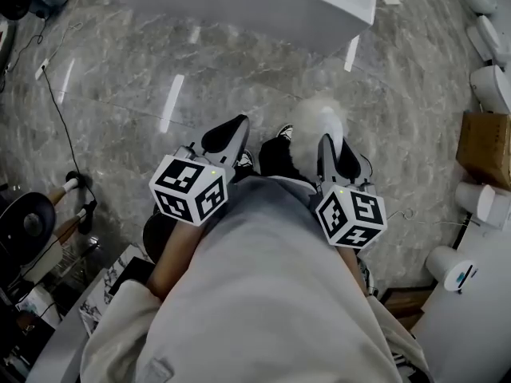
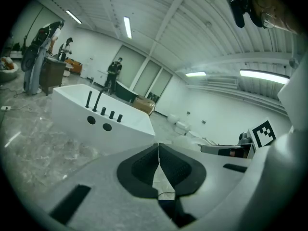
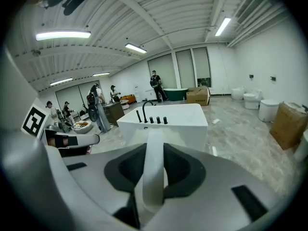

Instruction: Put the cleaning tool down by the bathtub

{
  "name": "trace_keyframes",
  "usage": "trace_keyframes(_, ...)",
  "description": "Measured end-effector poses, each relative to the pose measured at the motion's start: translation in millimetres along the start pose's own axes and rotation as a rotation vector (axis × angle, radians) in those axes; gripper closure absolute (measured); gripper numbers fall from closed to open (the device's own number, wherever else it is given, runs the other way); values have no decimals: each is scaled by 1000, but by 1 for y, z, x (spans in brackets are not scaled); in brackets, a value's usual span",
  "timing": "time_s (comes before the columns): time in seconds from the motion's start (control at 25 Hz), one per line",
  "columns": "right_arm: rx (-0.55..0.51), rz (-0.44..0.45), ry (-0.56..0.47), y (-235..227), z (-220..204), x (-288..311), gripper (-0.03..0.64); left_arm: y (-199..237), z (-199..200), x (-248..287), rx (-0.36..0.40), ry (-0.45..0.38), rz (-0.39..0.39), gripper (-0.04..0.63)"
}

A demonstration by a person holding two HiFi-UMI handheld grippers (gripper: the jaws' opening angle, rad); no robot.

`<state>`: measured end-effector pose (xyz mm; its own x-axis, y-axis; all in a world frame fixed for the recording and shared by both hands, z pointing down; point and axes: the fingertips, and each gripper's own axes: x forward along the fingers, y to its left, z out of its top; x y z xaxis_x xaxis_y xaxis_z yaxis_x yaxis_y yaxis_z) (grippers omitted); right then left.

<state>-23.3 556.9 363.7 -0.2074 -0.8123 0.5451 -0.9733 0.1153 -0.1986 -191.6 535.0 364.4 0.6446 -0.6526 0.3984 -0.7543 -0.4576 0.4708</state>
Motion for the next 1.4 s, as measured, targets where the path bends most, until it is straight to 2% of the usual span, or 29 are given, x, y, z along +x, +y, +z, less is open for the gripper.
trace_keyframes(0.2, -2, -19, -10, -2, 5, 12, 528, 11, 4, 7, -5, 10, 9, 586)
trace_keyframes(0.48, 1, -18, -12, -21, 24, 45, 528, 22, 25, 46, -2, 18, 3, 586)
trace_keyframes(0.84, 4, -12, 7, -57, 68, 94, 528, 31, 58, 105, -23, 50, 15, 586)
trace_keyframes(1.16, 47, -19, 23, -93, 95, 130, 528, 36, 82, 161, -20, 102, 7, 586)
trace_keyframes(1.4, 77, -20, 25, -127, 114, 148, 528, 24, 101, 207, -8, 119, -7, 586)
